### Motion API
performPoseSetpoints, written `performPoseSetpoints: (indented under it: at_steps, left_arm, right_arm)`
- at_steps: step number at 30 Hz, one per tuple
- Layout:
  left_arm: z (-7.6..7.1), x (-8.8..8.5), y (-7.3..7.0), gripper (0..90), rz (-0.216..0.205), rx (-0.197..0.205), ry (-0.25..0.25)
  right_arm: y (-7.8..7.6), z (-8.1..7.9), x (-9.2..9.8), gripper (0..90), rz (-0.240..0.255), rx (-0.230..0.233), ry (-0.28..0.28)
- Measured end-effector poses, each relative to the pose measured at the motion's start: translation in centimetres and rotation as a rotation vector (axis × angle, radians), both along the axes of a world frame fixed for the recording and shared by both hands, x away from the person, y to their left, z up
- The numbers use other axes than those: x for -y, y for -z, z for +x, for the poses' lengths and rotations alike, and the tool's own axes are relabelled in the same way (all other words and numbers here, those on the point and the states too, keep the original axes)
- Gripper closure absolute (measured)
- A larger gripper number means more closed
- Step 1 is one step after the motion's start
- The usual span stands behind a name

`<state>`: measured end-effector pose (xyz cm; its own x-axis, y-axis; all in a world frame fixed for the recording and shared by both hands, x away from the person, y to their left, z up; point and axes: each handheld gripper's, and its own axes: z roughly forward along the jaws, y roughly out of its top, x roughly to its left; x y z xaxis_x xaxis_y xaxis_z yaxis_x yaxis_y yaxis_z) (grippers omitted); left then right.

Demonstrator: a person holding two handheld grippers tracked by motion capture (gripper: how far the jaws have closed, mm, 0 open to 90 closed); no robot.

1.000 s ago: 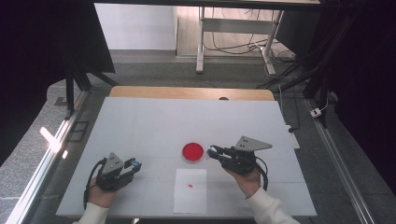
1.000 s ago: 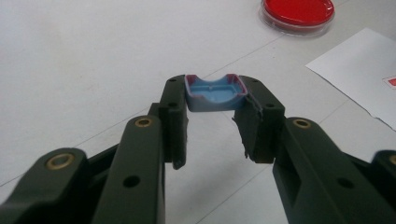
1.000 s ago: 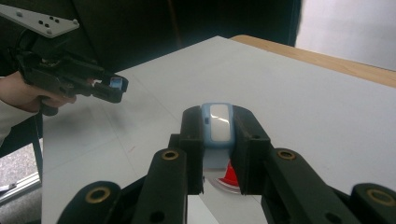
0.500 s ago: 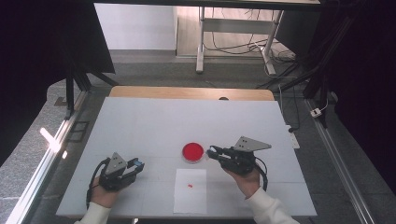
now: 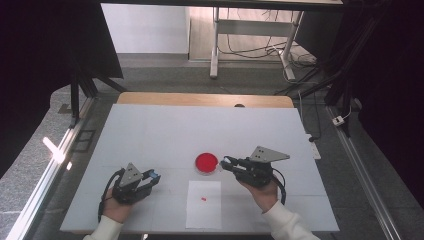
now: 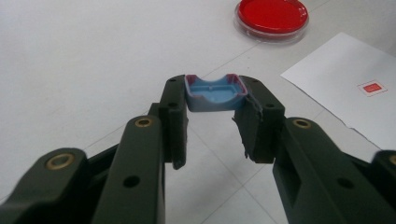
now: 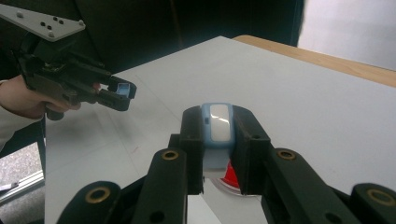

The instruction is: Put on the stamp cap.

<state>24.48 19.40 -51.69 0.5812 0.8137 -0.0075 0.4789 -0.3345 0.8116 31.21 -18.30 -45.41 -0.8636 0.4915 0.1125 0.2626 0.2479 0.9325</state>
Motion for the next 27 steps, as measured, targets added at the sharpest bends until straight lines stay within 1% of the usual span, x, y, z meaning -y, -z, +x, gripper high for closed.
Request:
performPoseSetpoints:
  at_steps: [16,27]
  left_arm:
    - [0.5,2.0,-0.2,64.5,0.011,0.014,0.046]
    - [0.9,3.1,-0.2,64.5,0.023,0.019,0.068]
  right_arm:
    - [-0.1,-0.1,-0.1,75.5,0.002,0.003,-0.005]
    - [0.0,-0.1,-0.2,75.5,-0.001,0.003,-0.006]
